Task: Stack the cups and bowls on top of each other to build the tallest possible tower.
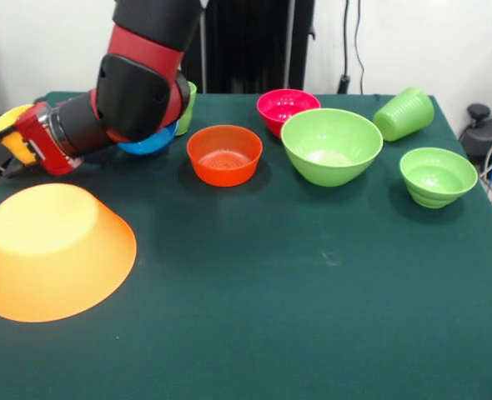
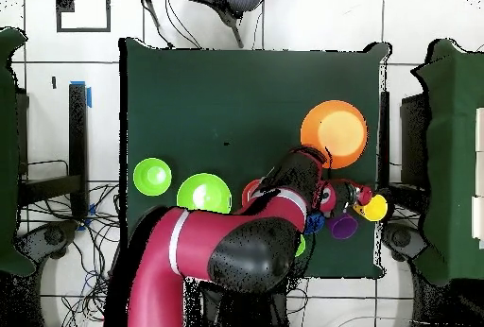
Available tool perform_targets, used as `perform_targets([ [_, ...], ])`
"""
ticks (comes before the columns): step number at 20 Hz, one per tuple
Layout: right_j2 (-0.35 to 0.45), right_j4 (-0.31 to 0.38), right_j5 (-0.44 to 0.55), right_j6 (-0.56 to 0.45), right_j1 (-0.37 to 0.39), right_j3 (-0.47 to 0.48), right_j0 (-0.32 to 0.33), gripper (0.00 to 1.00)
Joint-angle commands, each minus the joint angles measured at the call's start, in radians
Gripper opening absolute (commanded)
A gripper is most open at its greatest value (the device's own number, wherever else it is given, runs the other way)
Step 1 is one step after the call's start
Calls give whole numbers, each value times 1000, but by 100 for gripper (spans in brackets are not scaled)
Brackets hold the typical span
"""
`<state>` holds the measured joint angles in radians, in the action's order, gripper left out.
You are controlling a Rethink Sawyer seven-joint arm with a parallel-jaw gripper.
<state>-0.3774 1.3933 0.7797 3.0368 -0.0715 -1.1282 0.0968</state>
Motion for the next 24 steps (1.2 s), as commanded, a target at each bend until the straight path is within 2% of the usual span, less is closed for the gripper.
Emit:
perform_targets([
  [1, 219, -67, -223, 44, -98, -69, -46, 100],
  [8, 211, -98, -211, 104, -112, -53, -47, 100],
  [16, 212, -133, -173, 121, -112, -46, -46, 100],
  [20, 191, -119, -178, 160, -108, -54, -72, 100],
  [24, 181, -113, -219, 147, -78, -87, -77, 100],
])
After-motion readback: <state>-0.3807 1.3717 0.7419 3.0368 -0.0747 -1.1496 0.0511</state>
